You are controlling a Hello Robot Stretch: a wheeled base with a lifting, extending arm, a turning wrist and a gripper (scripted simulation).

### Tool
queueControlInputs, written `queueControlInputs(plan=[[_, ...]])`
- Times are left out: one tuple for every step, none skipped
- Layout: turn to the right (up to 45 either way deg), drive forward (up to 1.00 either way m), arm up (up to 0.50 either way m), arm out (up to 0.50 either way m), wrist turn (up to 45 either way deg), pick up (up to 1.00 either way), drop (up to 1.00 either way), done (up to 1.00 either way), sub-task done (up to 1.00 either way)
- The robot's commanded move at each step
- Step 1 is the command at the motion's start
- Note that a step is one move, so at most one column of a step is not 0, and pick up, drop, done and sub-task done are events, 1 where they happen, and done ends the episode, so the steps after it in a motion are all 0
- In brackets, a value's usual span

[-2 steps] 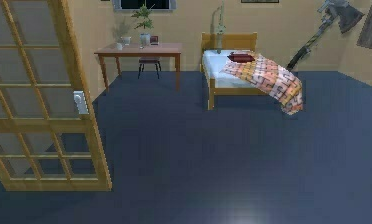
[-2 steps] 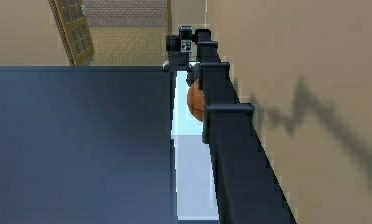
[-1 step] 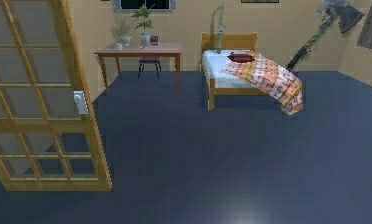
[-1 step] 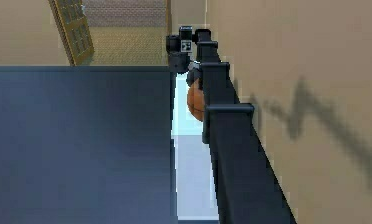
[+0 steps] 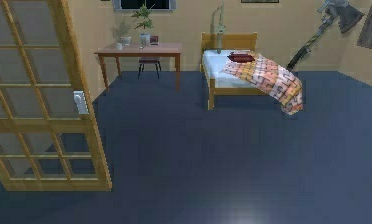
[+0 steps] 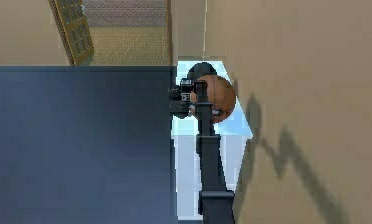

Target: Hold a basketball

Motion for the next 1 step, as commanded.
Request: queueControlInputs(plan=[[0.0, 0.0, 0.0, 0.0, 0.0, 1.0, 0.0, 0.0, 0.0]])
